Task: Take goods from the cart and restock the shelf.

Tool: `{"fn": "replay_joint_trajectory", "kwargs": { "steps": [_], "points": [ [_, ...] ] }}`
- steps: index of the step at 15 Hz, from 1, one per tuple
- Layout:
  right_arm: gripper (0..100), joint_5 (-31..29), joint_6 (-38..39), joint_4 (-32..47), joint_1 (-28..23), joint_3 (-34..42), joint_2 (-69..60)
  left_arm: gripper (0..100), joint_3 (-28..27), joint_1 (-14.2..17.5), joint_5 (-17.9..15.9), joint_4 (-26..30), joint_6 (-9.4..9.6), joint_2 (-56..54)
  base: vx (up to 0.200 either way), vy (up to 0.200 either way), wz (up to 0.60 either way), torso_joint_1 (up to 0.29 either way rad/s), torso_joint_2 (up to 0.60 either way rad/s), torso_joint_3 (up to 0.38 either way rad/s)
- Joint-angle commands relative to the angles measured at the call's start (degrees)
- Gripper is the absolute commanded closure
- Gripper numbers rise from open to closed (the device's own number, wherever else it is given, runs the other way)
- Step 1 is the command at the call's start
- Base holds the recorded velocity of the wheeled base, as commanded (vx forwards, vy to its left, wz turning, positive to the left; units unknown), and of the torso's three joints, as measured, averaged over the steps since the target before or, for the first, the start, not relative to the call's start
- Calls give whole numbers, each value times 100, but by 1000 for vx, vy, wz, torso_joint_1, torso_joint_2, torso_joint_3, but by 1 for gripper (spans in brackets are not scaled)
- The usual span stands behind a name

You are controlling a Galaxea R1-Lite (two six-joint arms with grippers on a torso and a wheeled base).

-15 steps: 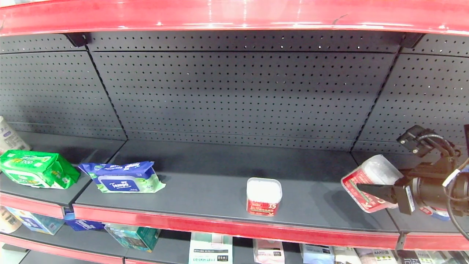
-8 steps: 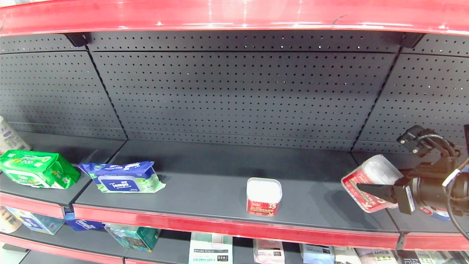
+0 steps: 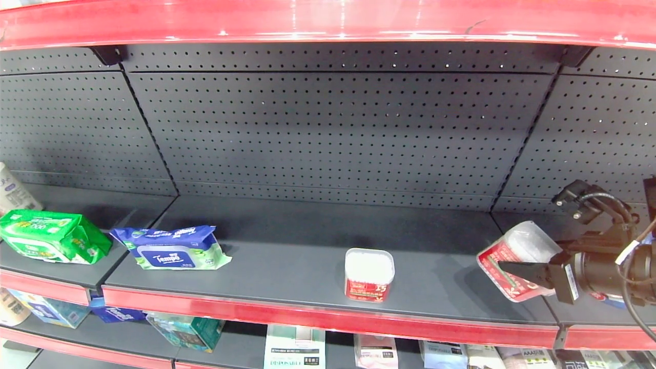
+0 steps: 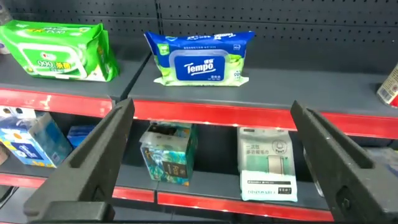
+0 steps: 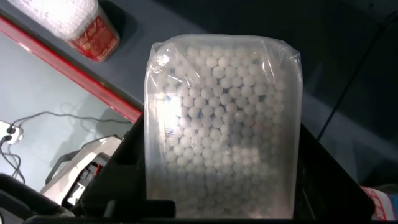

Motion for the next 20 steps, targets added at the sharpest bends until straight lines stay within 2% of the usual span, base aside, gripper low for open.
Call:
{"fn": "replay_joint_trajectory", "kwargs": {
  "steps": [1, 20],
  "points": [
    [100, 1, -26, 1, 7, 63, -1, 0, 5, 0, 2, -1, 1, -12, 0, 0, 0, 0, 0, 0],
    [100, 9, -114, -8, 51, 318, -19, 0, 5, 0, 2, -1, 1, -12, 0, 0, 0, 0, 0, 0]
  ]
}}
